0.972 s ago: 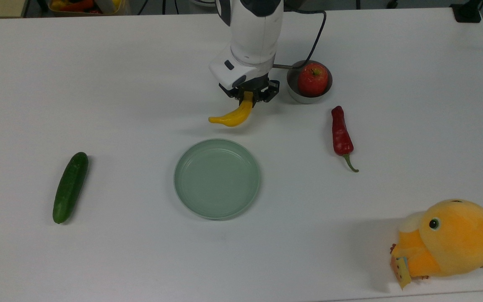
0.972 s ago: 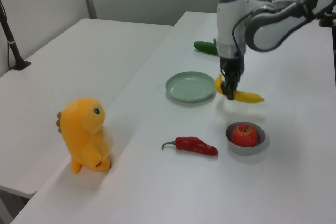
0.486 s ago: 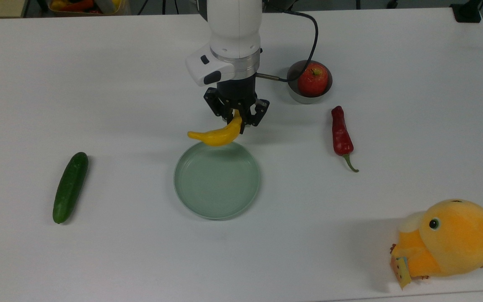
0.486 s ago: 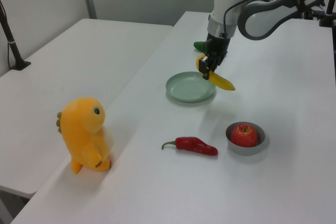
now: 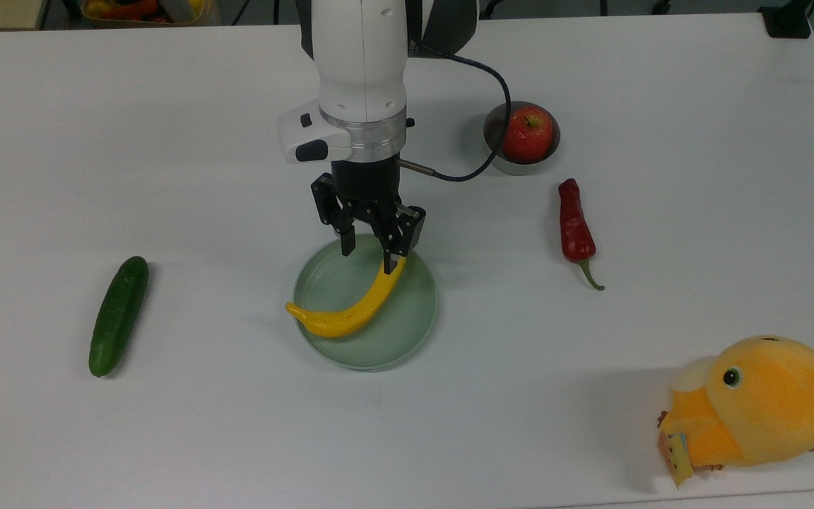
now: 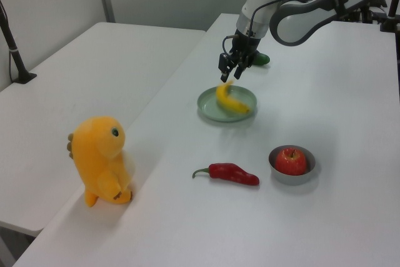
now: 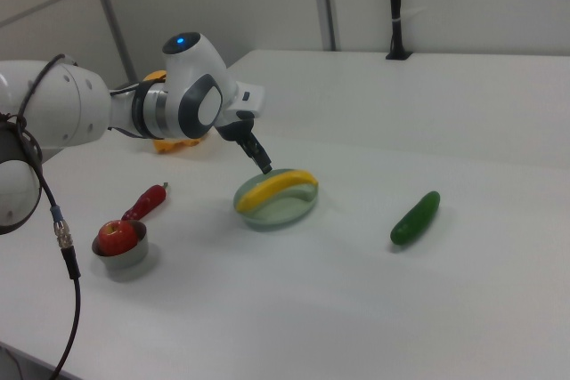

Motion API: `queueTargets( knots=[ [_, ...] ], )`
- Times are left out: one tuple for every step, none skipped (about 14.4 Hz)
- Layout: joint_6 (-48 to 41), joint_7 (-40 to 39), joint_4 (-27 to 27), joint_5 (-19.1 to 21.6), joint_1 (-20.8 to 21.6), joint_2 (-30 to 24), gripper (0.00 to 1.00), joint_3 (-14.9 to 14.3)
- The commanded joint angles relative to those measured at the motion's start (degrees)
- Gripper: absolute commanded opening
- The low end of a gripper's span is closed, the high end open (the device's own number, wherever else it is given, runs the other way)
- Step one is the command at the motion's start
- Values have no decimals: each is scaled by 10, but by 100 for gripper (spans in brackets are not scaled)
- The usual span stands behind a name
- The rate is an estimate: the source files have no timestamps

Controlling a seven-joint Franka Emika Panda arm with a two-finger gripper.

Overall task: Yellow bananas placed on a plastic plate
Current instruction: 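Carry the banana over the pale green plate and lower it, then open the gripper to release the banana onto the plate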

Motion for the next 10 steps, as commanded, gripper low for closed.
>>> queueTargets(
  knots=[
    [6,21,9,-20,6,5,100,-4],
    [5,21,9,-20,6,4,100,-4],
    [3,21,9,-20,5,3,100,-4],
    [1,20,8,-20,5,0,100,-4],
    [-2,19,6,-21,6,-4,100,-4],
    [-18,16,2,-21,6,-12,100,-3],
    [-43,9,0,-28,6,-23,100,-3],
    [-69,-12,-2,-35,6,-31,100,-2],
    [-87,-41,-3,-39,5,-34,100,-1],
    [-103,-74,-5,-39,6,-42,100,-1]
  ],
)
